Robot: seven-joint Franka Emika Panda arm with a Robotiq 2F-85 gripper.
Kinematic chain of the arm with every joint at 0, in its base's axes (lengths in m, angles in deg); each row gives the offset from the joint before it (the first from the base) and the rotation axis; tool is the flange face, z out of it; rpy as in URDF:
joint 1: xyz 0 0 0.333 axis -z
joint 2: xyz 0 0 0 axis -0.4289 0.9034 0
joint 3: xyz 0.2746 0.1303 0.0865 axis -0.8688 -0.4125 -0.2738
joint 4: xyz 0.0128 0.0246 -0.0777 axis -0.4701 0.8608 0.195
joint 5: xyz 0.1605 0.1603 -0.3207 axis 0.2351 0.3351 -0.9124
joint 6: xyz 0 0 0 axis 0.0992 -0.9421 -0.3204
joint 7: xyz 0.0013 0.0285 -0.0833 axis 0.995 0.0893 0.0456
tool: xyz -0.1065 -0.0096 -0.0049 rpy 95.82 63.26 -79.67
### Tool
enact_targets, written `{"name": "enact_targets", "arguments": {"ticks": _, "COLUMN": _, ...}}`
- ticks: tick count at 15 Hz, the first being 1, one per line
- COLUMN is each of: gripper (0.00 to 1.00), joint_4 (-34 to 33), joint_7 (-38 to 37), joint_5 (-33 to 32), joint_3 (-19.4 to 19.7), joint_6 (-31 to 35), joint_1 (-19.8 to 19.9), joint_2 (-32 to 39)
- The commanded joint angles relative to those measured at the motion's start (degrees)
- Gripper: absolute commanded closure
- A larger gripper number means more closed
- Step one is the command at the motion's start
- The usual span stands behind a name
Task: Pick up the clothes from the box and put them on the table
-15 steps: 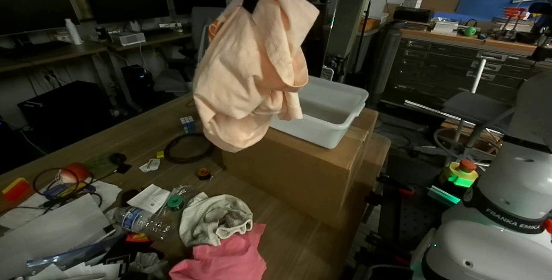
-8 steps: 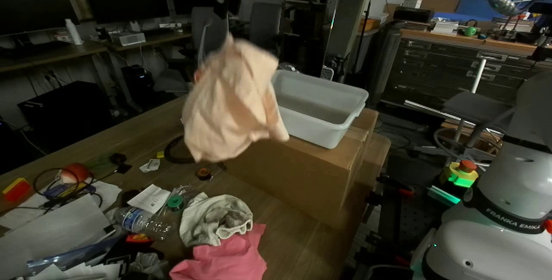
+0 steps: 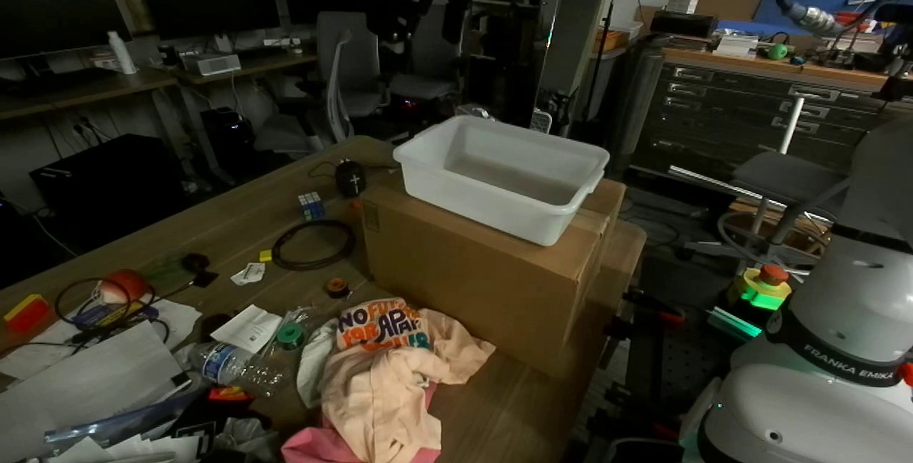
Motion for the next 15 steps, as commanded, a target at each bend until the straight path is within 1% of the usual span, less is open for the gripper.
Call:
{"name": "enact_targets", "arguments": {"ticks": 1, "gripper": 0.00, "joint_4": 4.50, "joint_7": 6.97, "joint_5": 9.21, "joint_3": 4.42, "joint_6": -6.27, "joint_1": -2.08, "joint_2": -5.64}}
{"name": "enact_targets", "arguments": {"ticks": 5, "gripper": 0.00, "joint_4": 10.01, "joint_7": 15.48, "joint_5": 18.80, "joint_3": 8.25, "joint_6": -14.73, "joint_1": -2.46, "joint_2": -13.02}}
{"name": "enact_targets", "arguments": {"ticks": 7, "gripper": 0.00, "joint_4": 12.88, "joint_7": 19.80, "joint_5": 21.73, "joint_3": 9.89, "joint_6": -17.87, "joint_1": -2.50, "joint_2": -17.04}}
{"name": "enact_targets", "arguments": {"ticks": 8, "gripper": 0.00, "joint_4": 14.36, "joint_7": 20.79, "joint_5": 22.39, "joint_3": 10.41, "joint_6": -19.10, "joint_1": -2.19, "joint_2": -19.19}}
{"name": "enact_targets", "arguments": {"ticks": 10, "gripper": 0.00, "joint_4": 17.53, "joint_7": 21.18, "joint_5": 22.97, "joint_3": 11.06, "joint_6": -19.54, "joint_1": -1.40, "joint_2": -23.17}}
{"name": "enact_targets", "arguments": {"ticks": 15, "gripper": 0.00, "joint_4": 25.36, "joint_7": 18.47, "joint_5": 23.67, "joint_3": 11.73, "joint_6": -13.16, "joint_1": 0.72, "joint_2": -32.33}}
